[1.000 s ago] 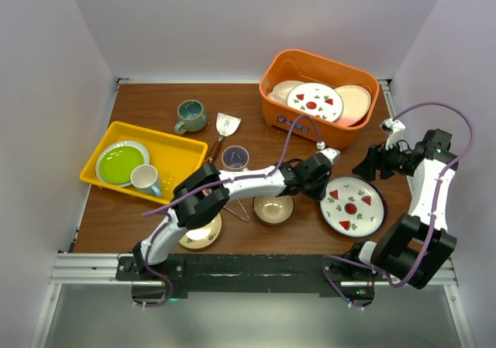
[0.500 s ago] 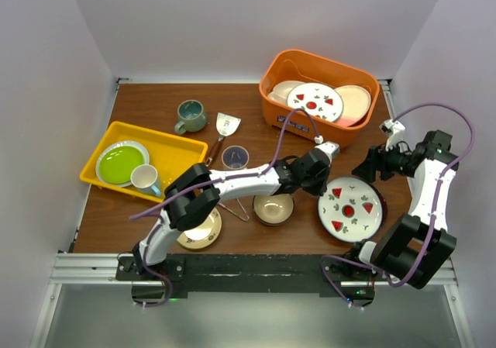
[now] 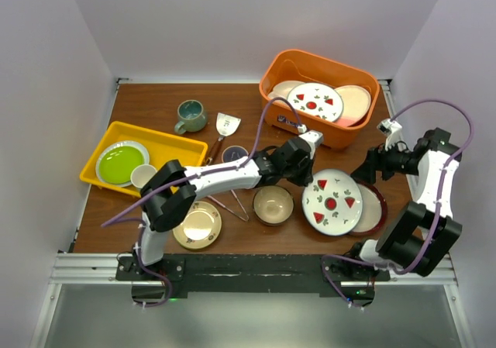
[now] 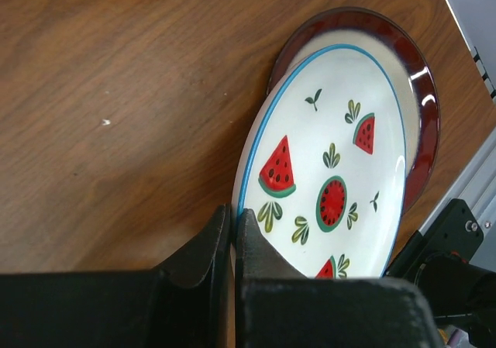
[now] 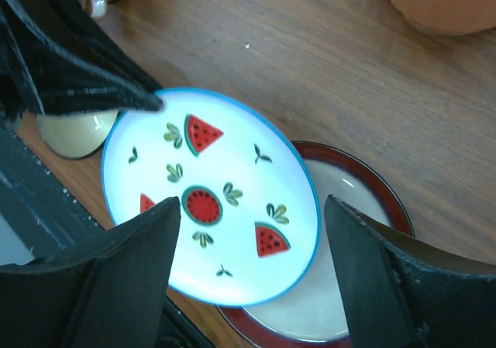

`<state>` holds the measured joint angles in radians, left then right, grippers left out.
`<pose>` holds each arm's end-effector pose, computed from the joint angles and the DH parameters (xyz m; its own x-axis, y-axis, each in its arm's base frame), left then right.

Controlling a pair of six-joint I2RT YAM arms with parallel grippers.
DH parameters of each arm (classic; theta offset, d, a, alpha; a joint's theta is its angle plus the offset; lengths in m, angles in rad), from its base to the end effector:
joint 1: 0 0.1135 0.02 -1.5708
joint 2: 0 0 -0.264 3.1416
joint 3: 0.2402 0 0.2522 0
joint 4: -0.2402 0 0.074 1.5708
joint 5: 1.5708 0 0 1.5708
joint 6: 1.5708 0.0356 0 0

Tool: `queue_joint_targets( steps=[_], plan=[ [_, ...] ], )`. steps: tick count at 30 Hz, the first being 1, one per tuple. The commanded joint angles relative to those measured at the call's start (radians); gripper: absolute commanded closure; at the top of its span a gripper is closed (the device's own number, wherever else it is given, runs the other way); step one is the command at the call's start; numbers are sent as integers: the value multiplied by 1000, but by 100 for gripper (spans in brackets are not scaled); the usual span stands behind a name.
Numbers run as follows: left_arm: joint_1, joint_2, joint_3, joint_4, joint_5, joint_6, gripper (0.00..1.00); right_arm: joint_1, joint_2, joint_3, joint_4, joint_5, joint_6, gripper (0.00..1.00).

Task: Place the mixed dishes into the plastic bin
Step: Pick up the plate at the center of the board.

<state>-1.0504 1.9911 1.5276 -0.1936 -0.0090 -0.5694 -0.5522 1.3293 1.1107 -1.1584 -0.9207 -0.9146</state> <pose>0.2292 -0.3993 0.2317 -0.7216 0.1750 -0.6698 0.5640 0.7097 -0.4222 0.2085 -0.0952 0.2815 -0.6579 -0.1579 -0.7364 -0.5478 0.7713 0.3240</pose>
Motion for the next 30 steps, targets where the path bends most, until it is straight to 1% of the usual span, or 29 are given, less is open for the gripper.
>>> queue_joint_targets(
  steps=[1,5,6,10,13,14,17,20,22,24,25,27,28,30],
  plan=[
    [29,-130,-14,152,47,5,100,-2,70,80,-113,-52,-134,20],
    [53,-178,-58,178,66,5,100,15,162,118,-170,-63,-182,19],
    [58,-186,-64,212,73,6,100,21,200,127,-188,-69,-222,19],
    [81,-219,-93,240,92,6,100,52,264,146,-208,-95,-251,18],
    [90,-244,-110,253,93,11,100,83,291,129,-153,-118,-230,18],
    [92,-255,-115,261,92,14,100,103,294,120,-94,-115,-209,18],
    [96,-270,-129,275,95,17,100,141,303,84,0,-121,-159,18],
    [99,-285,-136,284,99,20,100,159,298,60,101,-107,-54,17],
    [102,-296,-139,286,99,22,100,161,294,51,140,-101,-26,17],
    [105,-302,-141,287,96,22,100,163,297,52,132,-109,-26,18],
    [105,-307,-141,290,96,22,100,166,300,55,97,-121,-38,18],
    [112,-313,-141,295,99,20,100,169,315,73,37,-142,-107,19],
    [113,-314,-141,301,99,19,100,172,321,80,-34,-156,-136,21],
    [118,-321,-139,307,104,16,100,172,350,109,-122,-199,-242,23]
  ],
)
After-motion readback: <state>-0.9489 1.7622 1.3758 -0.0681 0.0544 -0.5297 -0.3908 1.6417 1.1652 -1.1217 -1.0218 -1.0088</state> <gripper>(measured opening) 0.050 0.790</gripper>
